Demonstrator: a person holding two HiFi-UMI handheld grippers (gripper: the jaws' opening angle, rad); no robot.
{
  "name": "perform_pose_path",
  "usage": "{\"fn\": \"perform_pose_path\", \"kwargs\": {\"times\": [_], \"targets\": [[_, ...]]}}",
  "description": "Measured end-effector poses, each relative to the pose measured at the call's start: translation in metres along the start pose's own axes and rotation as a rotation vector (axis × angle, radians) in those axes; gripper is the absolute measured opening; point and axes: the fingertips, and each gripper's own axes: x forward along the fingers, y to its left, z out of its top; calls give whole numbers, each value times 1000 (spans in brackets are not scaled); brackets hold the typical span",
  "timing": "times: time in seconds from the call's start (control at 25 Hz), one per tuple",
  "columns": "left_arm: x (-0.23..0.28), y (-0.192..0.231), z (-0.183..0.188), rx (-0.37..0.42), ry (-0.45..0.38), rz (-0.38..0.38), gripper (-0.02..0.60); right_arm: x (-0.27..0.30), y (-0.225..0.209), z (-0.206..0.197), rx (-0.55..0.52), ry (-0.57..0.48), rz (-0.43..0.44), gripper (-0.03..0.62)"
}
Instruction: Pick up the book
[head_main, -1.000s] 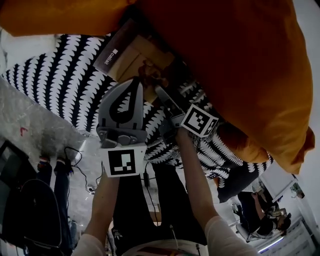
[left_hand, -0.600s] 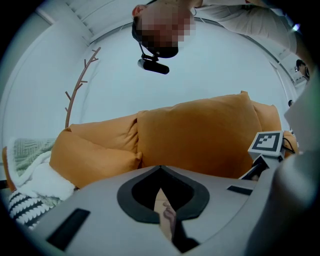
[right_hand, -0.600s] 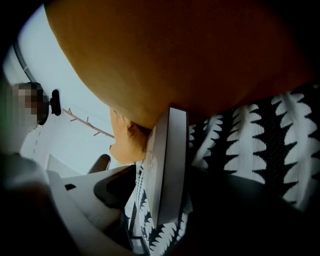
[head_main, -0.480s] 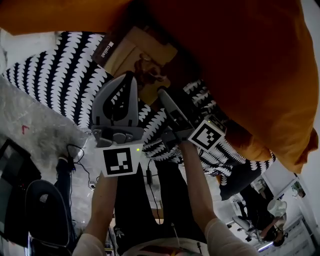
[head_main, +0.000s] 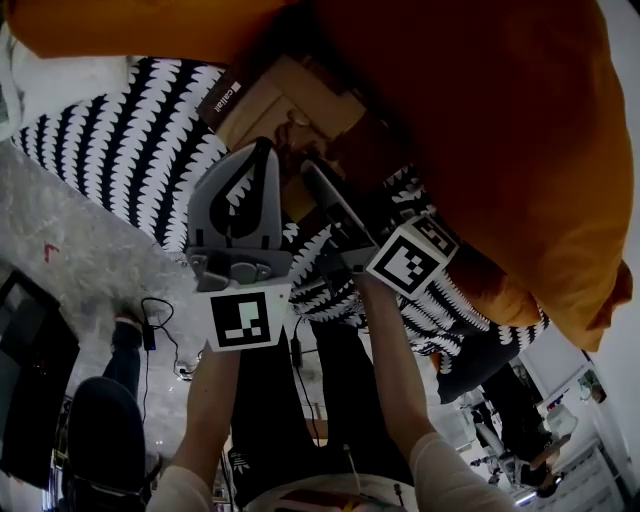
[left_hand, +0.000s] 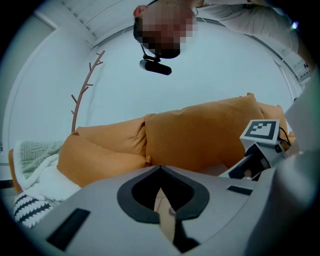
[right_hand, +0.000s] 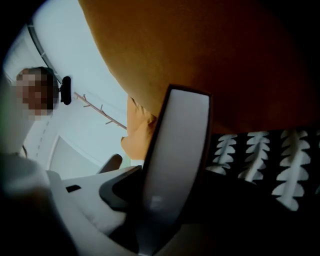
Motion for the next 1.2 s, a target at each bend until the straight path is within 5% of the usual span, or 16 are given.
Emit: {"fn": "perform_pose_path", "kwargs": {"times": [0.04,0.44,0.68,0.88,1.2], "targets": [[0,1,1,0,-6,3,8,1,-2,-1,-11,9,-26,204],[-10,1,19,5,-27,6,8,-12,14,14,-2,-65,-78,162],[-23,4,56,2,-74,20,8,-36,55,31,-129,-106,-110,156],[-39,10,115,-24,-120,36,8,-65,109,45,-177,-149,-112,156],[-57,0,277,-65,-289,62,8,-146,228,131,-267,-335,-50,155]]}}
